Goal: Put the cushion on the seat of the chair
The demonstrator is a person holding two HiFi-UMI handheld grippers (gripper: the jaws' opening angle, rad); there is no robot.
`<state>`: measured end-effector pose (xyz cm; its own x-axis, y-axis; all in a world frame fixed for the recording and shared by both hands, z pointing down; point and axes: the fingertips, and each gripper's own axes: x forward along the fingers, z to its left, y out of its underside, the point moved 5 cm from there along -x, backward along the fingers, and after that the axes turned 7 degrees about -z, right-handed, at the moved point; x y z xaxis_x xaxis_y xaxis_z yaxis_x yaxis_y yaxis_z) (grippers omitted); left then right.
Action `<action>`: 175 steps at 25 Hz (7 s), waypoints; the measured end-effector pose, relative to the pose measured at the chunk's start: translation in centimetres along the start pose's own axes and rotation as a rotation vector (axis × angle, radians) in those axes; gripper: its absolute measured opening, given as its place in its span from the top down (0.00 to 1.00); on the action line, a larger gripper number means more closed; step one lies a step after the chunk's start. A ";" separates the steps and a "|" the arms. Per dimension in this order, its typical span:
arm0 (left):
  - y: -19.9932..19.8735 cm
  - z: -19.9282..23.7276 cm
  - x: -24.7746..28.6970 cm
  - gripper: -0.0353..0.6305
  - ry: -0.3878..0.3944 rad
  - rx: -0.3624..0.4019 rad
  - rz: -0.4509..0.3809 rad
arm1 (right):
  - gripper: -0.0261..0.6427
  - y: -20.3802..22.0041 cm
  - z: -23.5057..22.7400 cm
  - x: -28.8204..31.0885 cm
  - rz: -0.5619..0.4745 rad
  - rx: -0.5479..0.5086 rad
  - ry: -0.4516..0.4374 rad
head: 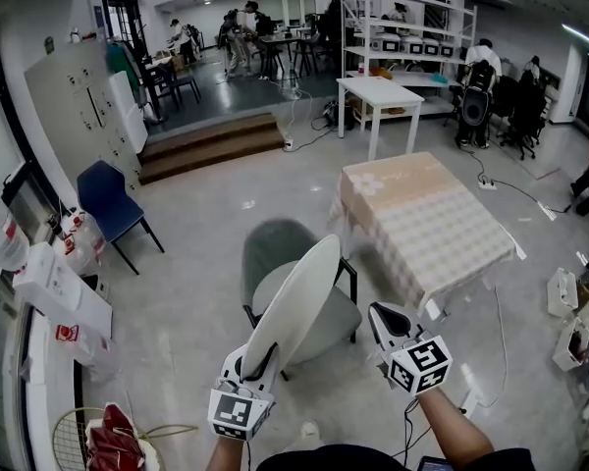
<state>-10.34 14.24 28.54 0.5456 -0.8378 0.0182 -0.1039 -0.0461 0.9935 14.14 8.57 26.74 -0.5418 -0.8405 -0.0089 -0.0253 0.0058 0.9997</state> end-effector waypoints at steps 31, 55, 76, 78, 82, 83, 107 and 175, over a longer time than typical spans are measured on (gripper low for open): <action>4.9 7.1 3.7 0.85 0.054 -0.032 0.062 | 0.94 2.2 0.2 8.4 0.068 -0.016 0.041; 9.7 5.5 10.7 0.85 0.058 -0.068 0.171 | 0.94 6.8 -6.8 11.1 0.166 0.053 0.023; 16.1 4.6 15.6 0.85 0.069 -0.047 0.292 | 0.94 13.4 -9.9 14.5 0.298 0.100 -0.037; 16.7 4.6 15.9 0.85 0.068 -0.046 0.305 | 0.94 13.8 -10.0 14.8 0.307 0.103 -0.043; 17.8 4.4 16.6 0.85 0.065 -0.056 0.320 | 0.94 15.0 -10.5 15.3 0.324 0.111 -0.054; 18.1 4.4 16.8 0.85 0.064 -0.061 0.323 | 0.94 15.3 -10.6 15.5 0.327 0.113 -0.056; 25.0 6.1 20.3 0.85 0.012 -0.146 0.368 | 0.94 23.5 -11.6 18.2 0.424 0.141 -0.116; 42.1 10.5 26.5 0.71 0.139 -0.449 0.530 | 0.94 39.0 -11.3 21.1 0.522 0.294 -0.114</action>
<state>-8.98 -15.66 69.69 0.6207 -0.6065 0.4969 -0.0483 0.6029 0.7963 11.21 -15.11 65.82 -0.6311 -0.6231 0.4620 0.0455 0.5649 0.8239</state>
